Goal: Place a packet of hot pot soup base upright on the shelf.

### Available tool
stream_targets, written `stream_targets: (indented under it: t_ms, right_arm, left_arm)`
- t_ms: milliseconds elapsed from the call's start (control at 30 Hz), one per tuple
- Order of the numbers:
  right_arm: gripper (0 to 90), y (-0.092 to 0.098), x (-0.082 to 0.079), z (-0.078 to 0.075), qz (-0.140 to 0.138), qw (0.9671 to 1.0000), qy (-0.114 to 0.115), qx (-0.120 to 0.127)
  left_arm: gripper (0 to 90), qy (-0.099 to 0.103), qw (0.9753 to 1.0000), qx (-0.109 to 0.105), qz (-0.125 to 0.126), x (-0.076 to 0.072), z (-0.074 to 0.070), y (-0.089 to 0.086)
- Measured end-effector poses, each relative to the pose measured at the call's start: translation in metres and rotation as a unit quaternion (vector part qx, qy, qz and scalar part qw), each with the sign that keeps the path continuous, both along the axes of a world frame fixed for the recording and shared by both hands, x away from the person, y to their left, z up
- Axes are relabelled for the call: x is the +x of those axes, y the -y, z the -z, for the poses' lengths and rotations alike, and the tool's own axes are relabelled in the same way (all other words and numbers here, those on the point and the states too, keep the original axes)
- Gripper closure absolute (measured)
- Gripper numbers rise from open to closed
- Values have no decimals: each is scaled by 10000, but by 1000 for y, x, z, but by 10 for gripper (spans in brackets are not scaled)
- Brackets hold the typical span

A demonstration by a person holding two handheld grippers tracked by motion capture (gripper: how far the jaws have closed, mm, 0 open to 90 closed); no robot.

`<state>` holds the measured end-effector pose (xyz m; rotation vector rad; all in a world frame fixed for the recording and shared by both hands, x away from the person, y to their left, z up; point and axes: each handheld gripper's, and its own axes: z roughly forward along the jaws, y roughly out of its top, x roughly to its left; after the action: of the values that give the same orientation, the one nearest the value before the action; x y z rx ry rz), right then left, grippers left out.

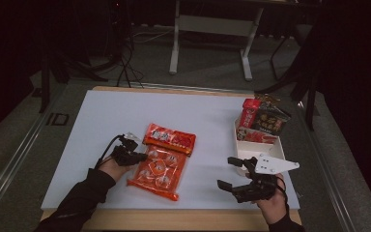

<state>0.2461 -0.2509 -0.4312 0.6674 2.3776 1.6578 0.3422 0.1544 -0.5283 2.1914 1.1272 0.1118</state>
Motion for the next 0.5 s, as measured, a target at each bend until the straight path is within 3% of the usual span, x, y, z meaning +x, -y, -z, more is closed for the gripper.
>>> stream_targets:
  t_ms: [67,100,233,433,500]
  right_arm:
    - [154,0,0,0,0,10000,10,-2]
    - [155,1,0,0,1,10000,19,14]
    - [154,2,1,1,24,10000,-2,18]
    - [155,1,0,0,17,10000,1,8]
    - [154,2,0,1,13,10000,-1,21]
  left_arm:
    - [900,0,10000,0,0,0,0,0]
    - [900,-18,9999,-19,144,-5,-1,13]
    - [900,20,9995,-73,322,-10,-2,29]
    - [900,-51,9974,-322,646,-14,-5,51]
    - [900,81,9972,-258,703,-16,-6,57]
